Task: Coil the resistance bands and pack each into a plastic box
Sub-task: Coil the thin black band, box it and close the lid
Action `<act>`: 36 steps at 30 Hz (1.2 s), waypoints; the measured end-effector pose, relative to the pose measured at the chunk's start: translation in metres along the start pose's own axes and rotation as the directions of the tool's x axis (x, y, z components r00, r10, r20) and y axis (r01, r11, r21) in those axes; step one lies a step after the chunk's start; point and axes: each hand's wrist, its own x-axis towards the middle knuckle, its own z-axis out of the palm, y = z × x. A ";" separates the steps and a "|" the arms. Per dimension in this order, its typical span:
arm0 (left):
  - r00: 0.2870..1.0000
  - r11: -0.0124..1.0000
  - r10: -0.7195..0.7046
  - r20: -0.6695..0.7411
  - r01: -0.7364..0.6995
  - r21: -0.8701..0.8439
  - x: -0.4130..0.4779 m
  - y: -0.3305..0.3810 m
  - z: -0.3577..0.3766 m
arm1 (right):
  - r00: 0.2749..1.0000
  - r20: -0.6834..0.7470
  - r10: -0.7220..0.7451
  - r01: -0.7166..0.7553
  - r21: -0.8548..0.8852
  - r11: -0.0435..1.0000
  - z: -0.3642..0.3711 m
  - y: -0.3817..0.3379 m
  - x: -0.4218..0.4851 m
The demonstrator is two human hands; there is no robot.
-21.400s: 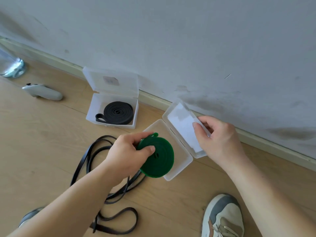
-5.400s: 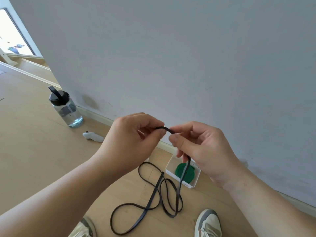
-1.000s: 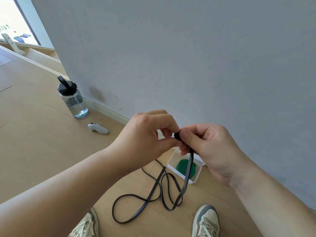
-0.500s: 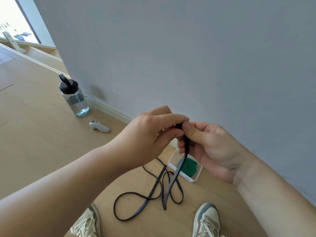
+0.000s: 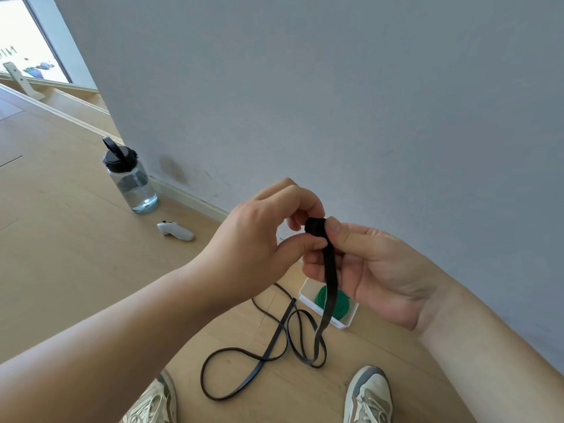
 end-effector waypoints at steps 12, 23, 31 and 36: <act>0.987 0.999 0.009 0.160 -0.001 -0.054 0.001 -0.002 0.001 | 0.980 -0.121 -0.158 0.118 -0.286 0.951 -0.009 -0.004 -0.001; 0.997 0.997 0.054 0.051 -0.057 0.050 -0.003 0.001 0.004 | 0.992 -0.046 -0.116 0.108 -0.153 0.982 -0.010 -0.003 -0.003; 0.992 0.989 0.059 0.115 -0.073 0.127 -0.004 -0.002 -0.002 | 0.924 -0.133 -0.359 0.188 -0.659 0.728 -0.008 0.001 -0.006; 0.980 0.960 0.172 0.102 -0.190 0.204 -0.004 -0.002 -0.001 | 0.909 -0.153 -0.388 0.195 -0.668 0.718 -0.005 0.002 -0.006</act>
